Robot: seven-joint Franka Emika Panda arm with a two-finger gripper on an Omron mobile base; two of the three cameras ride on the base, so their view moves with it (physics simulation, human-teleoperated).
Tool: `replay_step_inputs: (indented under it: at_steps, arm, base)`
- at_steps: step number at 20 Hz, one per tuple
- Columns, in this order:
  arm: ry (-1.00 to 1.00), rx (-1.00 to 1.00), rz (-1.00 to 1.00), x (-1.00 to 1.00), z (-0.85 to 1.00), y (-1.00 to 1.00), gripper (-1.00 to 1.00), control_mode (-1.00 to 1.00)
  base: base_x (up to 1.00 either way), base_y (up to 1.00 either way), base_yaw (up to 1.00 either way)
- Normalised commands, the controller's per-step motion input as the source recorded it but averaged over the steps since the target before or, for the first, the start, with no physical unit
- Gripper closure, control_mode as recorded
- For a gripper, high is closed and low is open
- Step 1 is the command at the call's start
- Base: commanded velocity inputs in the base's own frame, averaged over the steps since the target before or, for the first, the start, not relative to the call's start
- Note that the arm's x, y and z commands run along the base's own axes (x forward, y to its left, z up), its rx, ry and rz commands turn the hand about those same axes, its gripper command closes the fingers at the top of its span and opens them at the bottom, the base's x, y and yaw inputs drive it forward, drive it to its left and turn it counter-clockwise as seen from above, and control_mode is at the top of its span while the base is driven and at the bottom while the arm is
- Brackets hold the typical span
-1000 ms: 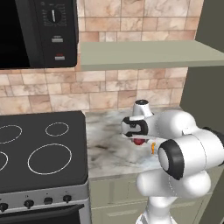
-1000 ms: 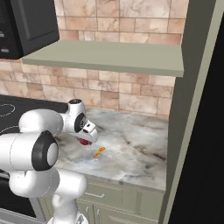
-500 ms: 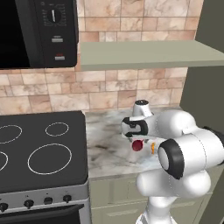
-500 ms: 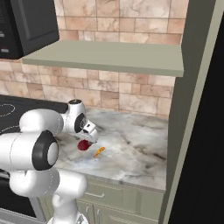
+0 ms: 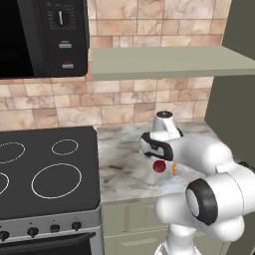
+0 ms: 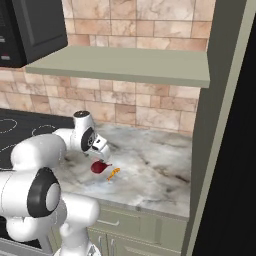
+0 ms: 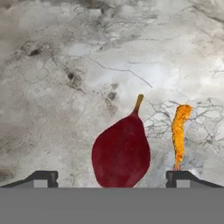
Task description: Open the fridge, remove the pear, lemon, and shrimp, and place them on any counter.
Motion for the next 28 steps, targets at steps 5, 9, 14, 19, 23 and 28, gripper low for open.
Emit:
replay_step_inputs:
  at_steps: [5,9,14,19,23,28]
  arm:
    - [-0.12,0.00,0.00,-0.86,0.63,0.00,-1.00,-1.00]
    - [-0.17,-0.01,0.00,-0.66,0.89,0.00,-1.00,-1.00]
    - [-0.07,-0.03,0.00,-0.50,0.91,0.00,-1.00,-1.00]
    - [-0.04,-0.02,0.01,-0.71,0.85,-0.09,-1.00,-1.00]
    - [0.00,0.00,0.07,-0.47,0.79,-0.05,-1.00,-1.00]
    - [0.02,-0.01,0.07,-0.42,0.73,0.00,-1.00,-1.00]
  base:
    - [0.00,0.00,0.00]
    - [0.00,0.00,0.00]
    - [0.00,0.00,0.00]
    - [0.00,0.00,0.00]
    - [0.00,0.00,0.00]
    - [0.00,0.00,0.00]
